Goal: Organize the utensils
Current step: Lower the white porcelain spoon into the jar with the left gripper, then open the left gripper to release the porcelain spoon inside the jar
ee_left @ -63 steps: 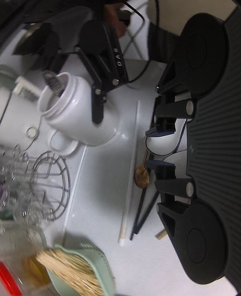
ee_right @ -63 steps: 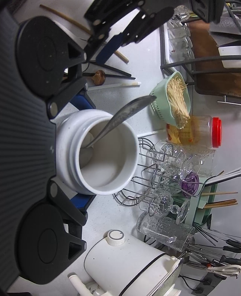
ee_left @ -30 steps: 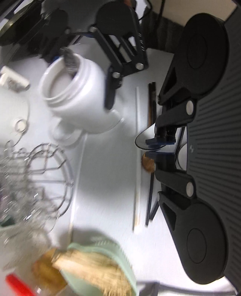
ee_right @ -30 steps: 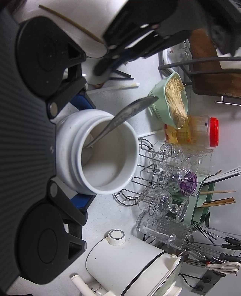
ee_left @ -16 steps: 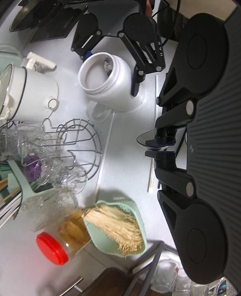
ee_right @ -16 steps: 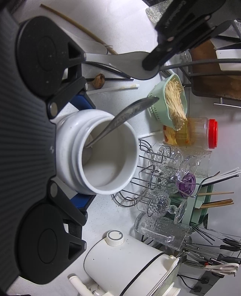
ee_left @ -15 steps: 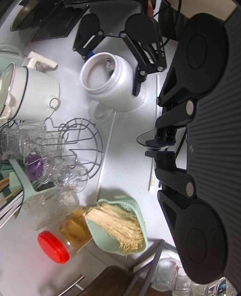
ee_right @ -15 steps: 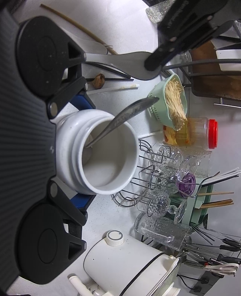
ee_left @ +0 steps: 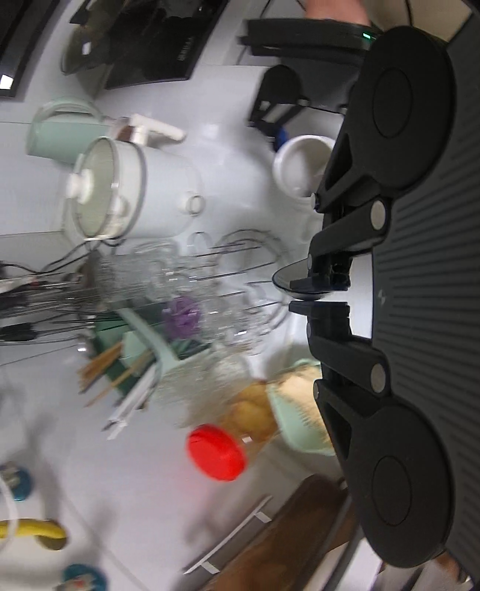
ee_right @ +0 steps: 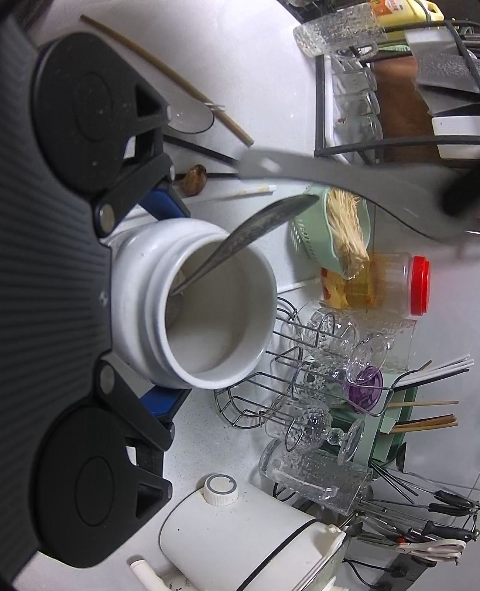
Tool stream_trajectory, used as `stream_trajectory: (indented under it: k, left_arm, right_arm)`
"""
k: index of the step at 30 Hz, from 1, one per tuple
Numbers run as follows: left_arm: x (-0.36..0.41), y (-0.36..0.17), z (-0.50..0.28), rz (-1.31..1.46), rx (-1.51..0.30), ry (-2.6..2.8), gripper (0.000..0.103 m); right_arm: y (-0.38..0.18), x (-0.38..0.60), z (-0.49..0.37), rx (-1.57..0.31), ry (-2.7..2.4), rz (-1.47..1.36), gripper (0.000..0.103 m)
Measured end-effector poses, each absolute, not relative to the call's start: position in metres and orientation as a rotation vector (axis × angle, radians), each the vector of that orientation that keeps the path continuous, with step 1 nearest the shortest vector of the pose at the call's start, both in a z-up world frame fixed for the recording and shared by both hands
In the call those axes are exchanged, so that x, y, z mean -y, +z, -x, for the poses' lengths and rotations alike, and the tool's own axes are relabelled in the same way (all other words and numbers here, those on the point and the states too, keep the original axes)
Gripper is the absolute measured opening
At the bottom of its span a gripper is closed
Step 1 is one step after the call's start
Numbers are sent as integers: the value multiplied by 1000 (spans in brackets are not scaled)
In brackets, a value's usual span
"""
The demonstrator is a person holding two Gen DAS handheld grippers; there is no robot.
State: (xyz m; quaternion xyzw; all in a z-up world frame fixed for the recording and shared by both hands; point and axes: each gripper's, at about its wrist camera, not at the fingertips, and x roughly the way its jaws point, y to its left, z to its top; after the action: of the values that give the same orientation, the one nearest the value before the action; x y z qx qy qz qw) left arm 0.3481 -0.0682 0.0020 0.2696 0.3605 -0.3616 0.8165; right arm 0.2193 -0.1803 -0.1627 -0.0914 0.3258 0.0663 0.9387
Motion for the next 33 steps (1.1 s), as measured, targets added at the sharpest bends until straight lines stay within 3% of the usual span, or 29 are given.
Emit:
stream_trajectory:
  k: [10,33]
  left_arm:
    - [108,24,-352,-592,-690,-829,5]
    - [161,-48,-317,-863,-859,-1112,9]
  right_arm:
    - [-163,181,-219,-664,140,186,92]
    - [-166,182,-215,-637,155,192,93]
